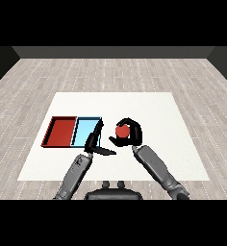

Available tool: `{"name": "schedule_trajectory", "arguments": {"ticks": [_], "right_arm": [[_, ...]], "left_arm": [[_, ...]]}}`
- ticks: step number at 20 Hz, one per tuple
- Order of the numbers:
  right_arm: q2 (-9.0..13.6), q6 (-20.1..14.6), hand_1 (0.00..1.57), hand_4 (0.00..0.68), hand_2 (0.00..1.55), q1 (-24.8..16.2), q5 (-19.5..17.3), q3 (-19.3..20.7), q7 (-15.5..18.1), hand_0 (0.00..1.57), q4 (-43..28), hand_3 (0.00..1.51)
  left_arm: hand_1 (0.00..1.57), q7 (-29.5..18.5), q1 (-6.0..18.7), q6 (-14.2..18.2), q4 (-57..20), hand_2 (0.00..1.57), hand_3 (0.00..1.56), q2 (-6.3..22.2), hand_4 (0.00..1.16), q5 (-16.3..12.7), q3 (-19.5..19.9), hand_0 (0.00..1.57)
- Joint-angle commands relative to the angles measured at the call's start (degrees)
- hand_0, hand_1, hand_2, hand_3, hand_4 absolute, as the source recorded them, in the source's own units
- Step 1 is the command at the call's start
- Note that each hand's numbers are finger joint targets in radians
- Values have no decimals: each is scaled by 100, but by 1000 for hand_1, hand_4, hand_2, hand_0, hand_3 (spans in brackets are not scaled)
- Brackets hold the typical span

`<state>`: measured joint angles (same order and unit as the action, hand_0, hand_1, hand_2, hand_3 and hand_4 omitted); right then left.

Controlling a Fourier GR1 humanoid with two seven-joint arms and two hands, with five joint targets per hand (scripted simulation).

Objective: Pick the red can and put it in the red box

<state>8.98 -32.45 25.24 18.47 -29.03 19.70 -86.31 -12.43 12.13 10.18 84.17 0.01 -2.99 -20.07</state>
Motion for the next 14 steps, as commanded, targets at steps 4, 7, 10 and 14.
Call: {"name": "schedule_trajectory", "arguments": {"ticks": [4,7,10,14], "right_arm": [[-323,575,1472,652,1445,-555,-436,276,220,1472,-101,1393],[-738,548,1460,652,1427,148,-703,436,-180,1460,341,1386],[-877,537,1463,663,1433,38,-893,336,-11,1463,358,1387],[-890,371,1473,676,1441,151,-882,340,-384,1473,-8,1386]], "left_arm": [[0,177,-86,411,15,0,0,-1,0,-151,-492,0],[0,56,76,553,-266,0,0,-1,0,-346,-663,0],[0,-85,229,438,-426,0,0,-1,0,-453,-503,0],[0,8,239,436,-380,0,0,-1,0,-677,-624,0]]}}
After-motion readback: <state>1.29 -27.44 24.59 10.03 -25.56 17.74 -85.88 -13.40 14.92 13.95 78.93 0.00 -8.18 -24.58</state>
